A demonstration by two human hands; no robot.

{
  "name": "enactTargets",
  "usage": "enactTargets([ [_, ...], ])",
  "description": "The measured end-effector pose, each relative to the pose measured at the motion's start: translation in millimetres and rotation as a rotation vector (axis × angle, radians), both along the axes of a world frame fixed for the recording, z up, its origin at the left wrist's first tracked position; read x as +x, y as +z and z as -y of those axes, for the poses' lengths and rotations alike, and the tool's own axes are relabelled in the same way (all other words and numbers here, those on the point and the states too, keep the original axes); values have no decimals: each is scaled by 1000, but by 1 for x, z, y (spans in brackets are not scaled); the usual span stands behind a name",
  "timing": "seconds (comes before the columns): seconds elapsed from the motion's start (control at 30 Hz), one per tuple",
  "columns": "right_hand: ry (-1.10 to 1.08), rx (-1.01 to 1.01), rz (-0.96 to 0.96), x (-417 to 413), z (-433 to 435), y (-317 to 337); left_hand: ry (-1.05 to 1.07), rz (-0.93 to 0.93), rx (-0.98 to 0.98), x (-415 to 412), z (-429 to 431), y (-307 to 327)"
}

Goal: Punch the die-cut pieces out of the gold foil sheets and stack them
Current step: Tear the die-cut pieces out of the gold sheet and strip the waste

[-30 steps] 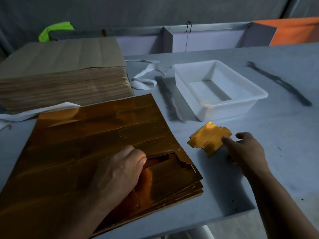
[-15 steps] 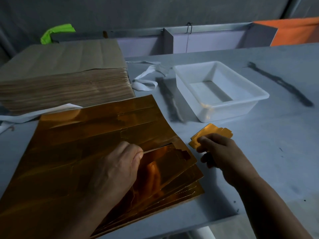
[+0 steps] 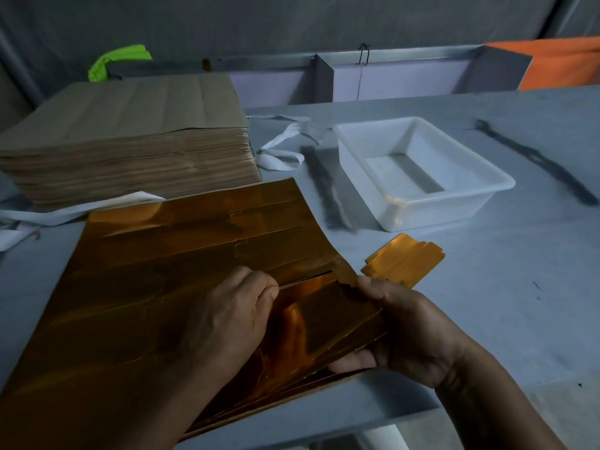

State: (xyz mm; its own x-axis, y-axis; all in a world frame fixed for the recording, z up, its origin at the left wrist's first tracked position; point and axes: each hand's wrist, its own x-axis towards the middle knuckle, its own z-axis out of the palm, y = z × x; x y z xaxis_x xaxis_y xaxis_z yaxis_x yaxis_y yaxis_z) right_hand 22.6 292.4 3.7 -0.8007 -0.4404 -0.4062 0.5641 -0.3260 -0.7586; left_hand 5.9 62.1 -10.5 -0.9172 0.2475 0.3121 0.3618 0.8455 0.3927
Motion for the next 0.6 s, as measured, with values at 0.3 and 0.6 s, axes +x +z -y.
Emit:
enactTargets([
  [0.3,-33,-74,-38,3,2,-14,-2,47,6,4,0,-7],
  [0.6,-22,-158,-35,1,2,-19,-30,132,144,13,9,-8],
])
